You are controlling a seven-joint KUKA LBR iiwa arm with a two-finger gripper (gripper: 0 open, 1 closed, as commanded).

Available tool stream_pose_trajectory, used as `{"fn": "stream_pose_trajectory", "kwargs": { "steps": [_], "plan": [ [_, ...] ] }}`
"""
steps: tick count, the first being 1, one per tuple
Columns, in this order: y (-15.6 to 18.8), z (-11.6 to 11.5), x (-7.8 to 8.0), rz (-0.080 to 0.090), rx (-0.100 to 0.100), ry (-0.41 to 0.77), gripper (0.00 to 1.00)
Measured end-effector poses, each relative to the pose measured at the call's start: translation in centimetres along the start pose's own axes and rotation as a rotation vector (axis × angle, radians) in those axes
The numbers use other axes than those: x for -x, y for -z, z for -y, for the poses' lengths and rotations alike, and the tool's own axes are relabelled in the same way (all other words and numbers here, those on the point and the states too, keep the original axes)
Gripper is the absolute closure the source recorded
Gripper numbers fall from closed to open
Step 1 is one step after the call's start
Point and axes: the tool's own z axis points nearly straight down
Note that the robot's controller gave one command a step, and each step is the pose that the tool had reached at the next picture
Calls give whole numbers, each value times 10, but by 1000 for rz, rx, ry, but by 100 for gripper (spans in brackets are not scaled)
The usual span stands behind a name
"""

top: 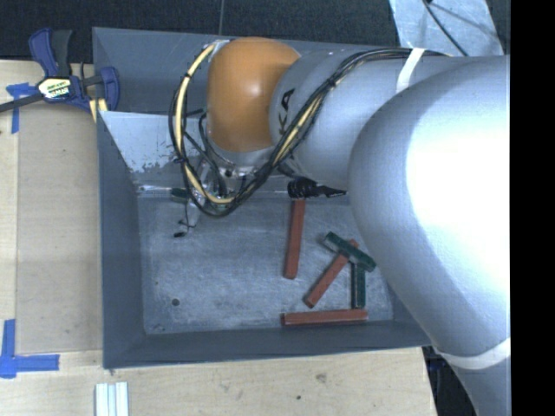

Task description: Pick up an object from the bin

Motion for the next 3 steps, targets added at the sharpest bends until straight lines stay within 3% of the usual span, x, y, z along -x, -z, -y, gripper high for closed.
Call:
{"fn": "stream_pose_trajectory", "kwargs": {
  "steps": [1, 2, 3],
  "plan": [
    [-52, 7, -1, -11, -6, -61, 0],
    [-52, 7, -1, -11, -7, -60, 0],
    [-50, 7, 0, -6, -4, -60, 100]
  ]
}}
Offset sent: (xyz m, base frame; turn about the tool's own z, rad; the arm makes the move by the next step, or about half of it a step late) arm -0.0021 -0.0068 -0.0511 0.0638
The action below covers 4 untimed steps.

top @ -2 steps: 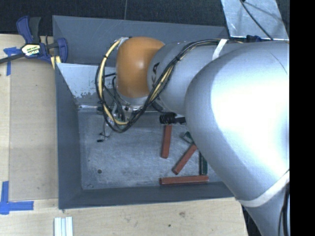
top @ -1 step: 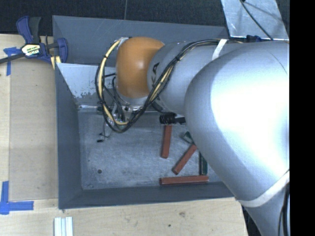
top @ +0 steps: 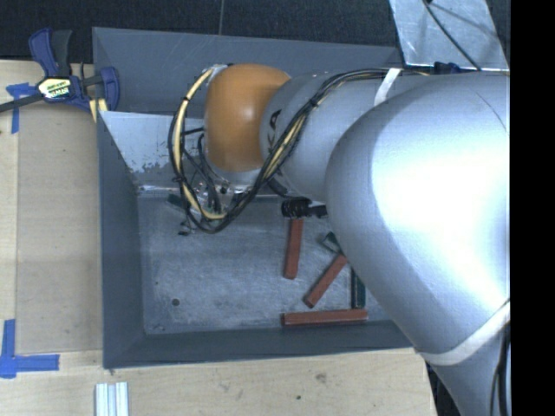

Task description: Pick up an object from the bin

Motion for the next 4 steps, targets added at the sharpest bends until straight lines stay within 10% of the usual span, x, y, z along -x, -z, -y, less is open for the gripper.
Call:
{"fn": "stream_pose_trajectory", "kwargs": {
  "steps": [4],
  "plan": [
    [82, -1, 5, 4, 4, -2, 100]
  ]
}}
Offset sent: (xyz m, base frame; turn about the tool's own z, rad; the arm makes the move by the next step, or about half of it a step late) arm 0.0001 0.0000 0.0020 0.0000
